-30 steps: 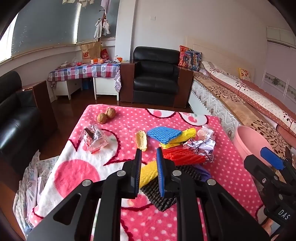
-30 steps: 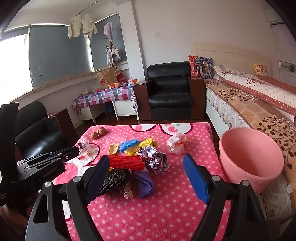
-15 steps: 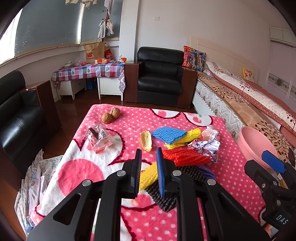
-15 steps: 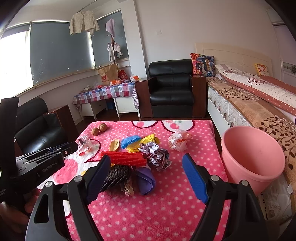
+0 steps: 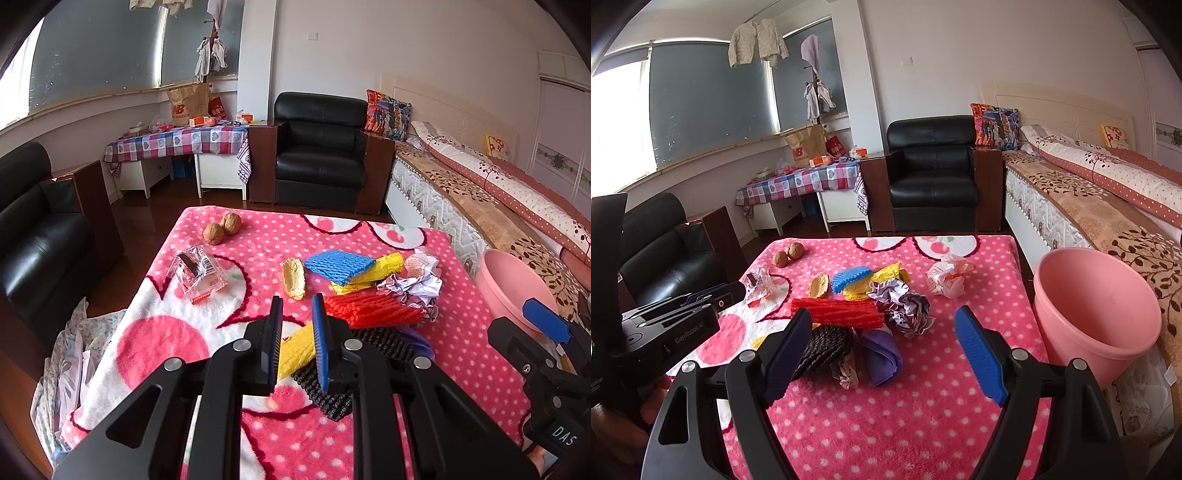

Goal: Collect trash
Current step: 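Move both tools over the table toward the yellow and red foam nets, then grasp the yellow foam net with the left tool while the right tool grasps the red foam net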

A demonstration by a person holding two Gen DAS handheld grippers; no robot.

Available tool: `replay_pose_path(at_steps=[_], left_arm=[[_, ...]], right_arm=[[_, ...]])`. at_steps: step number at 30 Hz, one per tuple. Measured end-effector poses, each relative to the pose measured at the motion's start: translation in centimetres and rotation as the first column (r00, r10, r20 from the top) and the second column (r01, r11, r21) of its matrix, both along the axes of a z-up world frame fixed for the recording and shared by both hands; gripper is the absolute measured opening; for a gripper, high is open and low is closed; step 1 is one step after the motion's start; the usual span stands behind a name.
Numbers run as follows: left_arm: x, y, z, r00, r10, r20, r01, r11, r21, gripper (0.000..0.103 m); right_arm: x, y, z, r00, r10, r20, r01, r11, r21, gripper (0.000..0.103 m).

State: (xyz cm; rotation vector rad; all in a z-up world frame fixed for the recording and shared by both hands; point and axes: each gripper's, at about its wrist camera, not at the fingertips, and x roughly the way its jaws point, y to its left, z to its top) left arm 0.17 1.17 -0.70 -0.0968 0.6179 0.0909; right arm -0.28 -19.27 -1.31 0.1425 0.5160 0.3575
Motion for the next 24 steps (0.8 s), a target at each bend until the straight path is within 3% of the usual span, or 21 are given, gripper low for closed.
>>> replay_pose_path(at_steps=[5, 18, 22, 24], left_arm=[[0.1, 0.0, -0.3, 1.0, -0.009, -0.008, 0.009, 1.0, -0.005, 0.016], [0.0, 2.0, -1.2, 0.991, -0.13, -0.005, 0.128, 0.981, -0.144, 0.017], [-0.2, 2.7, -1.7, 0.985, -0.174, -0.01, 0.17, 0.969, -0.179, 0.03], [-0.4, 2.7, -1.8, 0.979, -0.205, -0.009, 0.2, 0.962, -0.183, 0.031]], right_arm=[[0.1, 0.1, -0.2, 1.0, 0.001, -0.004, -0.001, 1.0, -0.004, 0.079], [0.8, -0.3, -1.1, 0.999, -0.013, -0.04, 0.013, 1.0, -0.008, 0.079], [1.2, -0.3, -1.5, 0.998, -0.009, -0.055, 0.009, 1.0, -0.01, 0.078], [1.3, -0.2, -1.7, 0.998, -0.005, -0.064, 0.005, 1.0, -0.011, 0.078]])
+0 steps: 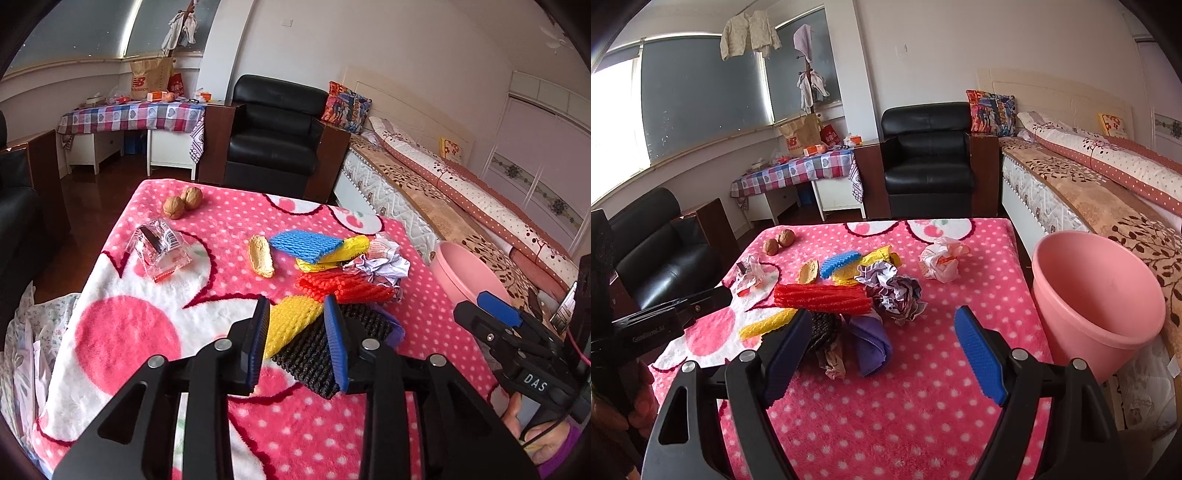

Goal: Collect trash
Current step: 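Grasp the yellow foam net with the left tool while the right tool grasps the red foam net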

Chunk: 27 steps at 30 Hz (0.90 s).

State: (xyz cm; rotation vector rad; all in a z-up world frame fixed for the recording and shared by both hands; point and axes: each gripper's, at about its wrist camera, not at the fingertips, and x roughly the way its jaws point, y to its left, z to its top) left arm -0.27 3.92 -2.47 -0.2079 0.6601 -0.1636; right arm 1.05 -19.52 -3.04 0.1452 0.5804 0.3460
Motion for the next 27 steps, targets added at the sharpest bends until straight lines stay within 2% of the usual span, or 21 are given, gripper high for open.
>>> replay_pose_path(at_steps=[3, 7, 15, 21, 22, 24, 27], left_arm=[[-0.2, -0.4, -0.4, 0.999, -0.05, -0.011, 0.05, 0.999, 0.021, 0.037], [0.4, -1.3, -1.3, 0.995, -0.091, -0.047, 0.094, 0.992, 0.079, 0.037], [3.4, -2.2, -3.6, 0.988, -0.101, -0.117, 0.123, 0.973, 0.195, 0.037], [4.2, -1.3, -4.6, 0.988, -0.093, -0.124, 0.115, 0.977, 0.182, 0.036], [4.2, -1.1, -4.6, 0.988, -0.092, -0.12, 0.113, 0.977, 0.181, 0.034], [4.2, -0.7, -4.8, 0.989, -0.09, -0.118, 0.11, 0.979, 0.173, 0.015], [4.1, 0.0, -5.0, 0.989, -0.081, -0.12, 0.098, 0.985, 0.14, 0.007]], right_arm=[[0.3, 0.1, -0.4, 1.0, 0.009, -0.015, -0.009, 1.0, 0.003, 0.078], [0.6, 0.2, -0.8, 0.999, 0.021, -0.031, -0.021, 1.0, 0.003, 0.078], [1.1, 0.6, -1.2, 0.995, 0.073, -0.063, -0.071, 0.997, 0.021, 0.078], [2.0, 2.1, -0.9, 0.984, 0.167, -0.065, -0.167, 0.986, 0.008, 0.078], [2.1, 2.5, -0.7, 0.981, 0.185, -0.062, -0.185, 0.983, 0.0, 0.078], [2.6, 3.5, -0.5, 0.972, 0.227, -0.059, -0.229, 0.973, -0.019, 0.078], [3.4, 5.3, -0.3, 0.956, 0.288, -0.058, -0.292, 0.955, -0.06, 0.078]])
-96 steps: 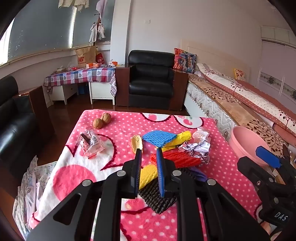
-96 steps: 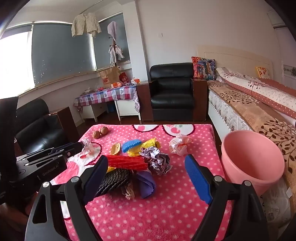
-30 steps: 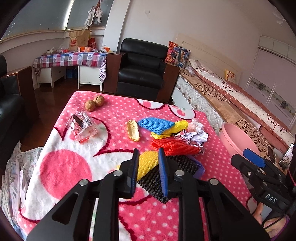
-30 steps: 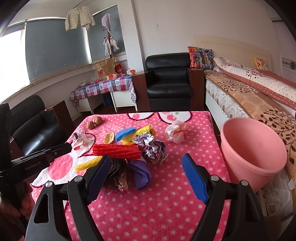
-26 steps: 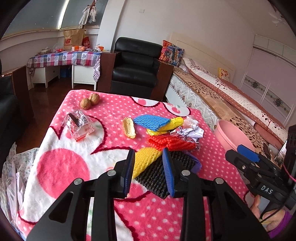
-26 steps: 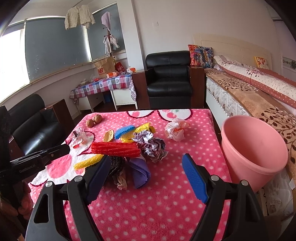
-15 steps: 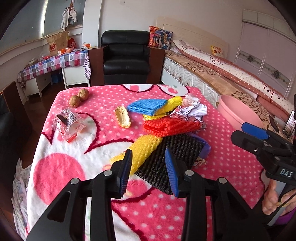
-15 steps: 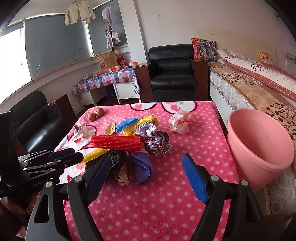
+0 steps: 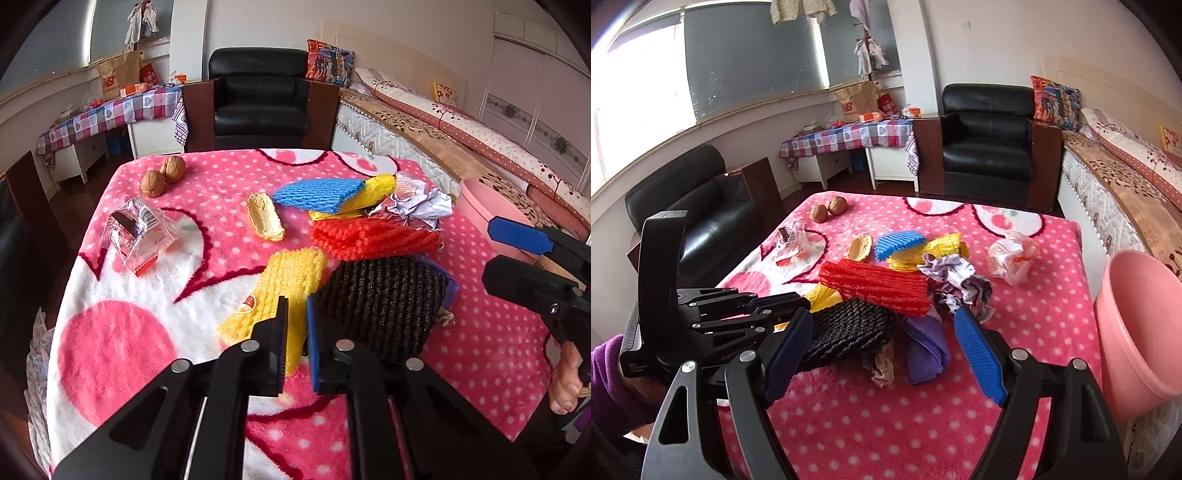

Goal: Collect trash
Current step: 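Grasp the yellow foam net with the left tool while the right tool grasps the red foam net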

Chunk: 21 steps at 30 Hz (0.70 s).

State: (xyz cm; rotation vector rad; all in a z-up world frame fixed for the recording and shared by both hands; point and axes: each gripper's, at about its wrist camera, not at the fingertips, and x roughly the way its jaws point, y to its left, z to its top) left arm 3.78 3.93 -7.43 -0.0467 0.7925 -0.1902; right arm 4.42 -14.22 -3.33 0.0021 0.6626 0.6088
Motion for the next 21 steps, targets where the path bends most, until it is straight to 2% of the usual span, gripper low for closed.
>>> replay_pose_path(at_steps=[2, 9, 12, 14, 17, 19, 20, 21], left_arm=[[-0.2, 0.5, 0.1, 1.0, 0.006, 0.002, -0.006, 0.999, -0.032, 0.007], [-1.4, 2.3, 1.1, 0.999, 0.037, 0.031, -0.033, 0.995, -0.097, 0.007], [-1.6, 2.8, 1.4, 0.998, 0.046, 0.041, -0.041, 0.992, -0.116, 0.007], [-1.9, 3.1, 1.6, 0.998, 0.051, 0.045, -0.045, 0.991, -0.127, 0.007], [-2.2, 3.3, 1.9, 0.997, 0.053, 0.051, -0.046, 0.989, -0.138, 0.007], [-2.3, 3.4, 1.9, 0.997, 0.056, 0.056, -0.048, 0.989, -0.143, 0.007], [-2.3, 3.5, 2.0, 0.997, 0.059, 0.058, -0.05, 0.988, -0.147, 0.007], [-2.3, 3.6, 2.1, 0.996, 0.061, 0.059, -0.051, 0.987, -0.151, 0.007]], right_arm=[[0.5, 1.4, 0.0, 0.999, 0.039, 0.014, -0.038, 0.998, -0.043, 0.074], [2.3, 6.0, -1.0, 0.988, 0.156, 0.01, -0.151, 0.969, -0.193, 0.072], [2.9, 7.5, -1.8, 0.984, 0.176, 0.014, -0.166, 0.95, -0.266, 0.065], [3.5, 7.9, -2.3, 0.985, 0.172, -0.003, -0.165, 0.94, -0.299, 0.044], [4.4, 7.4, -3.1, 0.988, 0.149, -0.047, -0.157, 0.943, -0.292, 0.024], [4.5, 6.8, -3.1, 0.989, 0.137, -0.06, -0.149, 0.951, -0.271, 0.017], [4.5, 6.5, -3.0, 0.989, 0.132, -0.061, -0.143, 0.956, -0.257, 0.005], [4.4, 6.1, -2.9, 0.99, 0.127, -0.061, -0.138, 0.96, -0.244, 0.0]])
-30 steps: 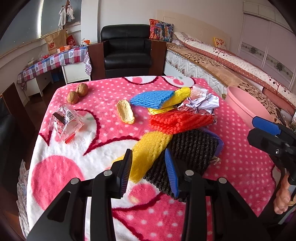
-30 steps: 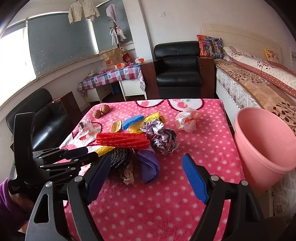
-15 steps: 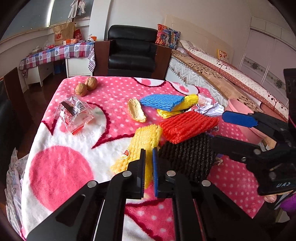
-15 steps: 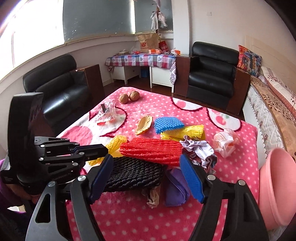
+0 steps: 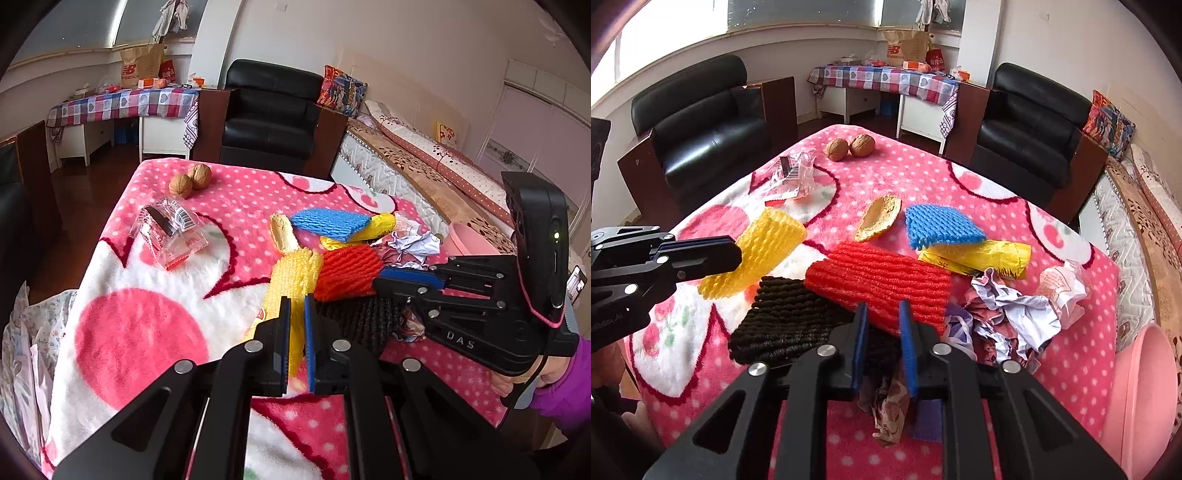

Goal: Collect trash
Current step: 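Grasp the yellow foam net with the left tool while the right tool grasps the red foam net, then carry both held foam nets over the pink bucket with both tools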

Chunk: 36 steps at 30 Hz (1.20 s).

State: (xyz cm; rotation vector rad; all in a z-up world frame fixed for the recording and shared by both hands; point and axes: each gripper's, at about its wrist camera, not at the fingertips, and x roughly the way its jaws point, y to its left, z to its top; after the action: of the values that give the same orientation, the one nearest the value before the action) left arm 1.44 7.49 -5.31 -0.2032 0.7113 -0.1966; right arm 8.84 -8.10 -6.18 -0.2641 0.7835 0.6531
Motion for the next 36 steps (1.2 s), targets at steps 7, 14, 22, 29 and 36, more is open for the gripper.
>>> replay_pose_path(at_steps=[7, 14, 22, 29, 36], left_arm=[[-0.4, 0.2, 0.8, 1.0, 0.005, 0.027, -0.004, 1.0, -0.01, 0.007], [-0.9, 0.9, 1.2, 0.999, 0.023, 0.032, -0.022, 0.999, -0.035, 0.007], [-1.6, 1.1, 1.7, 0.999, 0.03, 0.042, -0.029, 0.999, -0.037, 0.007], [-1.9, 0.4, 2.4, 0.998, 0.017, 0.064, -0.013, 0.999, -0.051, 0.007], [-2.2, -1.5, 3.8, 0.995, -0.016, 0.1, 0.022, 0.998, -0.057, 0.007]], right_arm=[[-1.2, -1.7, 1.8, 1.0, 0.001, -0.015, 0.0, 0.994, 0.109, 0.0], [-1.1, 1.3, 2.1, 0.996, 0.079, 0.032, -0.08, 0.997, 0.022, 0.056], [0.6, 3.7, -0.6, 0.993, 0.121, 0.011, -0.119, 0.988, -0.099, 0.013], [-0.7, 0.1, 2.4, 0.998, 0.067, 0.011, -0.068, 0.992, 0.11, 0.009], [-3.0, -4.6, 6.2, 1.0, -0.017, 0.006, 0.015, 0.946, 0.325, 0.009]])
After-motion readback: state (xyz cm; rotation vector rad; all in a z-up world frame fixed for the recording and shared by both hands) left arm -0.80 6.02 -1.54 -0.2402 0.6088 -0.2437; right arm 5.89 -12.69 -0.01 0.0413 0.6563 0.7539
